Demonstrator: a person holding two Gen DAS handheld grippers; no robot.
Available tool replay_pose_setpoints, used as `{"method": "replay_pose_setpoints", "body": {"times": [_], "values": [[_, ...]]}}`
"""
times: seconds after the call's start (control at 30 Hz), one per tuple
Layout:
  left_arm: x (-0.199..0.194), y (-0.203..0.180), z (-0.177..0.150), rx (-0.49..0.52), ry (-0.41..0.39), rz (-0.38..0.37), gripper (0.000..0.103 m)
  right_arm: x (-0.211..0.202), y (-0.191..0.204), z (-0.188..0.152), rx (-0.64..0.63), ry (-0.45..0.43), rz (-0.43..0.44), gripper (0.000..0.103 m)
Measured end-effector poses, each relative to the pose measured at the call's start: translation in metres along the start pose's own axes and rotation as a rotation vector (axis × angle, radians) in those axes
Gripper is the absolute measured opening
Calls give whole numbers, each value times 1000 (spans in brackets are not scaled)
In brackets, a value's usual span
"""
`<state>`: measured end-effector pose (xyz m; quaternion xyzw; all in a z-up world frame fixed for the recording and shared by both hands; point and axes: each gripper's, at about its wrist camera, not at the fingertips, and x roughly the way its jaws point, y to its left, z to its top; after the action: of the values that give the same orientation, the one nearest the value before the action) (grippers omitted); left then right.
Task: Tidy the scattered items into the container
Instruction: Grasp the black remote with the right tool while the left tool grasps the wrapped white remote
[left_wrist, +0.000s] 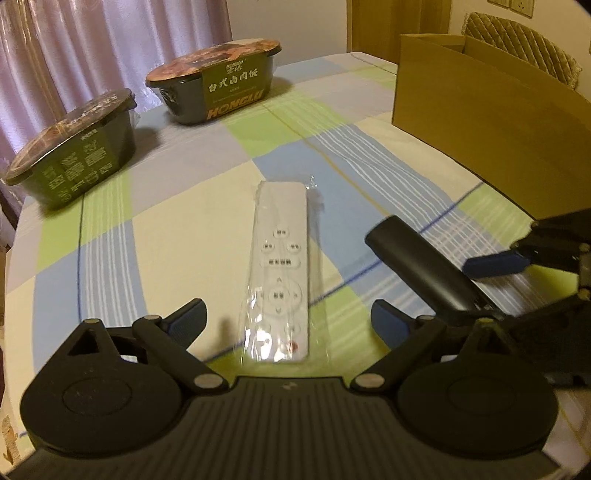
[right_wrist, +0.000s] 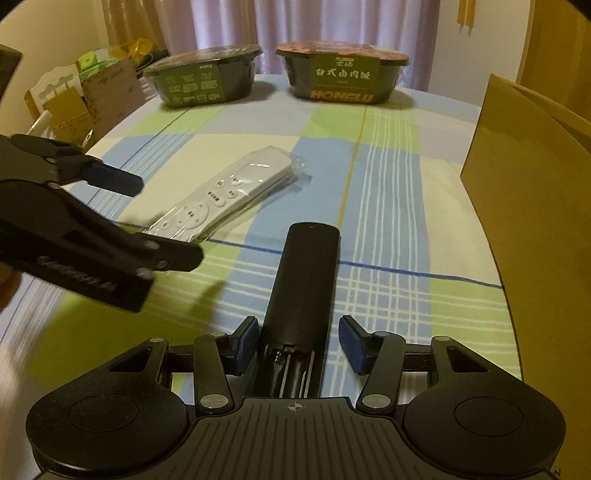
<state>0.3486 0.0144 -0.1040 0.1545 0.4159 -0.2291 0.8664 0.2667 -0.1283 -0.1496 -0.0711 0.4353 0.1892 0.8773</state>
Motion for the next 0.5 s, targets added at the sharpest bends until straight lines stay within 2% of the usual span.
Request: {"method": "replay_pose_setpoints", "body": {"times": [0.03,0.07,0.13,0.17,0.23,0.33,0.5], "values": [[4,1,2,-6,5,-6,85,0,0,1,-6,0,-6,43],[9,2,4,-13,10,-11,81,0,-1,1,-5,0,-5,43],[16,4,6,-24,17,-5,67,-1,-2,0,-4,0,0,43],[19,5,7,-26,20,2,65,-1,-3,-1,-7,-1,2,43],[23,6,7,-34,25,11,42,-3,-4,-3,-6,-2,6,43],[18,3,1,-45,34,17,36,-6,-8,-5,-3,4,12,43],[-12,-17,-26,-83,94,-1,36,-17,-13,-15,10,23,24,42]]}}
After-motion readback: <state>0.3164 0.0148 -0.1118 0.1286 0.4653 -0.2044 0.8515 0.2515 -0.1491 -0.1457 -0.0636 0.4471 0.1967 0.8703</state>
